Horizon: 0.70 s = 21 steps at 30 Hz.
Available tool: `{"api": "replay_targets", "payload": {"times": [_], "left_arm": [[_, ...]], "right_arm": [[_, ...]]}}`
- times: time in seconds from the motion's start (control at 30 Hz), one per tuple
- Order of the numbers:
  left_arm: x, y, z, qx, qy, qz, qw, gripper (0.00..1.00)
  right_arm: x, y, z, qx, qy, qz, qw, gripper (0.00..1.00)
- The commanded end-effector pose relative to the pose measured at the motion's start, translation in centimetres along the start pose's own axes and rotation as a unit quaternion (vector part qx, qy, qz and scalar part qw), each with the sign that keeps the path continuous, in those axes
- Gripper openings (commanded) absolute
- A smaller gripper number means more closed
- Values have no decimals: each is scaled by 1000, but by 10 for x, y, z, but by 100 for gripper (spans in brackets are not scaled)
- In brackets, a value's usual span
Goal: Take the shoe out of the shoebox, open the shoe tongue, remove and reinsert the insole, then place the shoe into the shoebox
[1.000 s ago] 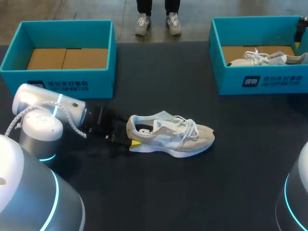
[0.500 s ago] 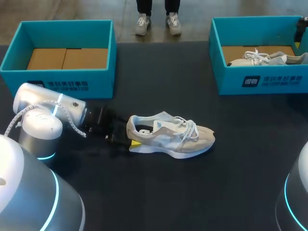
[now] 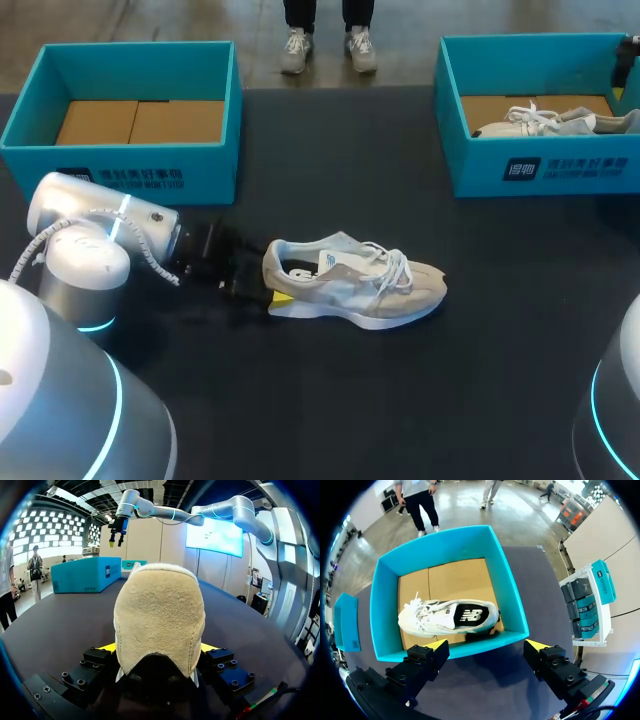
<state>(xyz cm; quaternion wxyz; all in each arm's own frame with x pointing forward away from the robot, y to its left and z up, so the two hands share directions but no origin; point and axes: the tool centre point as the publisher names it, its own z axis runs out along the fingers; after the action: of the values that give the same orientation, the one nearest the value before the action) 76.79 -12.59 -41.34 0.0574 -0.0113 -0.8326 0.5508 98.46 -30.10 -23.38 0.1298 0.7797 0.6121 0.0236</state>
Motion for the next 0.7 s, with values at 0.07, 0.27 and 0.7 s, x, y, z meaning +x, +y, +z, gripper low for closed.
{"api": "replay_targets", "payload": {"times": [0.07,0.27,0.7], "left_arm": [[-1,2,0,0,0,0,1000,0],[-1,2,0,0,0,0,1000,0],[-1,2,0,0,0,0,1000,0]], "right_arm": [[0,-1,0,-1,1,0,1000,100],[25,-3,-14,2,-20,7,1000,100],[102,-26,-41,43,0,-11,999,100]]}}
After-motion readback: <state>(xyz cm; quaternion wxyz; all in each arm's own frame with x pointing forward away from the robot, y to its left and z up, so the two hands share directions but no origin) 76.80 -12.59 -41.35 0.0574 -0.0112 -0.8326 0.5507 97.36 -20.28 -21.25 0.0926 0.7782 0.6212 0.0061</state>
